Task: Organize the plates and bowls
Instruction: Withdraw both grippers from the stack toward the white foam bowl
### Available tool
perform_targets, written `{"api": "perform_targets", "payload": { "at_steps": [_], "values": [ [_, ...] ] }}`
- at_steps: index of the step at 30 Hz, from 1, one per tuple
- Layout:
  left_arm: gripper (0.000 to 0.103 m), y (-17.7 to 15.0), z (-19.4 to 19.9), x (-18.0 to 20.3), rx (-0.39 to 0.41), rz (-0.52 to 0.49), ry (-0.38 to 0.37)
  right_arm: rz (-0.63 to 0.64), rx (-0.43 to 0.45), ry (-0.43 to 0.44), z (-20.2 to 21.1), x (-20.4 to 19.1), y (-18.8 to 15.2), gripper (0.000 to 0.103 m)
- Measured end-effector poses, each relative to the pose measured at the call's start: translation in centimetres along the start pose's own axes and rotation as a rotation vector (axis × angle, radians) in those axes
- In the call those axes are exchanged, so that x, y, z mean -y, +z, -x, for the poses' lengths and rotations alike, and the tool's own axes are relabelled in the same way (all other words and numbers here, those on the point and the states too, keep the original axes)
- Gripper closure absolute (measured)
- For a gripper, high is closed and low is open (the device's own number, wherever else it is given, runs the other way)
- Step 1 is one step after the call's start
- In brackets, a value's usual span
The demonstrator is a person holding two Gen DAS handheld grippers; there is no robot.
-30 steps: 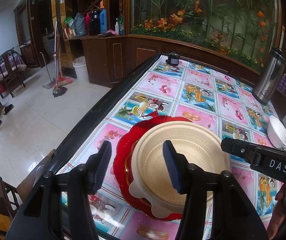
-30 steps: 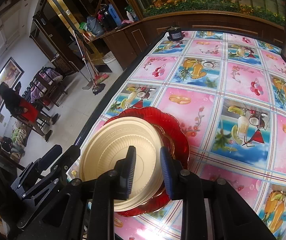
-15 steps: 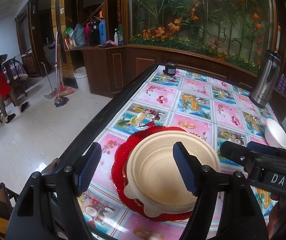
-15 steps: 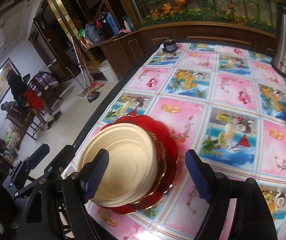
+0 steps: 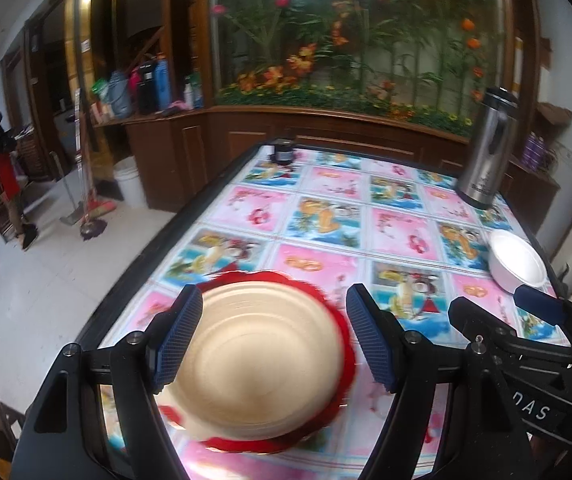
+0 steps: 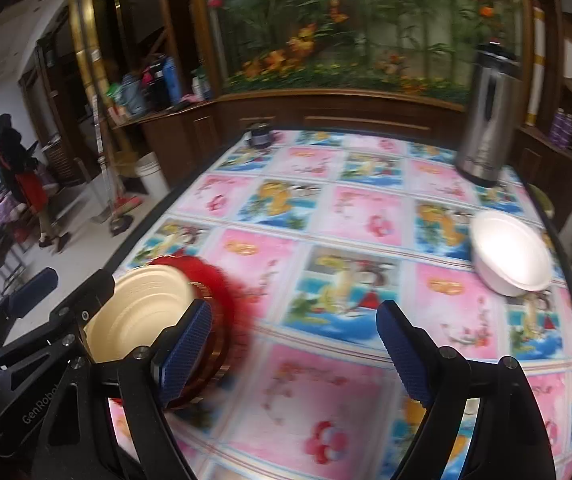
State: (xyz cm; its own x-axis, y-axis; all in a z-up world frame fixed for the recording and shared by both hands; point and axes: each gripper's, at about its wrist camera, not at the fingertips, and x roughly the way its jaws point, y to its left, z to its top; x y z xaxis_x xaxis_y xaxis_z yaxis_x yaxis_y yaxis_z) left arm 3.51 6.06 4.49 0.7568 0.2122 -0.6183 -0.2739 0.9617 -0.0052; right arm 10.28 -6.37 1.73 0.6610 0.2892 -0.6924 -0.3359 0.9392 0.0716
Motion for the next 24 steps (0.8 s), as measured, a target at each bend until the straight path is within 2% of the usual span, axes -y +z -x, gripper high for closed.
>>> {"api": "perform_targets", "payload": {
  "at_steps": [11,21,24],
  "values": [
    [0.029,0.0,-1.8,6.7,-0.033,-0.076,-0.069,-0.085,0.007,-0.139,0.7,7.1,-1.2,0.017],
    [0.029,-0.6,-4.7,11.1,-0.102,-0.097,-0.128,-0.149,-0.037,-0.189,-0.4,11.9,-2.3,0.016],
    [0.029,-0.7,-5.7,12.6,-0.142,-0.103,-0.159,-0.166,-0.059,-0.178,-0.7,13.2,-2.7,0.017]
  ]
}}
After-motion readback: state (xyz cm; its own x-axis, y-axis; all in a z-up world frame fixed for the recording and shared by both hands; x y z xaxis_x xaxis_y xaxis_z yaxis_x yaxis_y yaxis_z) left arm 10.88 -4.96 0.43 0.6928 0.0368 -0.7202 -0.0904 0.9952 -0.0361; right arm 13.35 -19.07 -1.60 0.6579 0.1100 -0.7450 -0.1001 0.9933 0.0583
